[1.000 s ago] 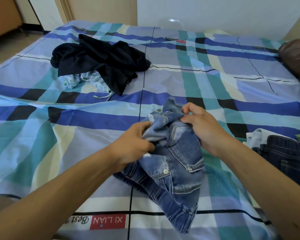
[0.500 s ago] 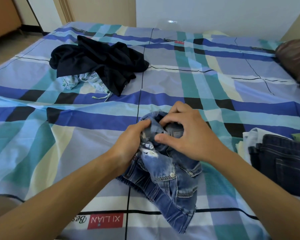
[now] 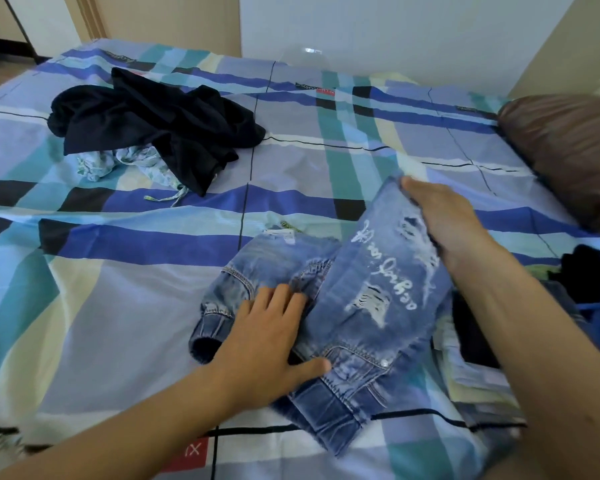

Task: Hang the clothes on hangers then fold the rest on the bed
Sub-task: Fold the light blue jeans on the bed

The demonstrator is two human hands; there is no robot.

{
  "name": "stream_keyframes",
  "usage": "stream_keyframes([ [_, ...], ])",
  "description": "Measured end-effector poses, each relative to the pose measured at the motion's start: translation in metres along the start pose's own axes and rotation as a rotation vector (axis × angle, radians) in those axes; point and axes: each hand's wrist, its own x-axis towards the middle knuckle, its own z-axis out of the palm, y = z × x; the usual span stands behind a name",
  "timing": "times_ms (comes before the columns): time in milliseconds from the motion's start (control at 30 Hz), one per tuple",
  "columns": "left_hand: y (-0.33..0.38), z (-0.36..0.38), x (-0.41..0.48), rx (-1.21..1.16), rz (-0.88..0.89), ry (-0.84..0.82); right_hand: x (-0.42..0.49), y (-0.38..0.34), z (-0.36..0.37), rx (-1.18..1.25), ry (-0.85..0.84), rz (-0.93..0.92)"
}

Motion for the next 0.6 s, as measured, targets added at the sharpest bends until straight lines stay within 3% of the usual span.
stream_keyframes([
  [133, 0.006, 0.007, -0.005, 0.091, -0.013, 0.022, 0.007, 0.017, 0.0, -0.297, -0.065, -0.218],
  [300, 0.003, 0.003, -0.005, 0.116, 0.01, -0.012, 0.004, 0.025, -0.018, -0.623, -0.099, -0.199],
  [433, 0.0, 0.001, -0.002, 0.111, 0.026, -0.035, -0.005, 0.023, -0.033, -0.725, -0.407, 0.01],
  [533, -0.009, -0.005, 0.002, 0.082, 0.053, -0.063, -0.003, 0.028, -0.045, -0.804, -0.654, -0.013],
  [600, -0.015, -0.014, 0.004, 0.038, 0.084, -0.106, 0.002, 0.029, -0.053, -0.746, -0.706, -0.001],
])
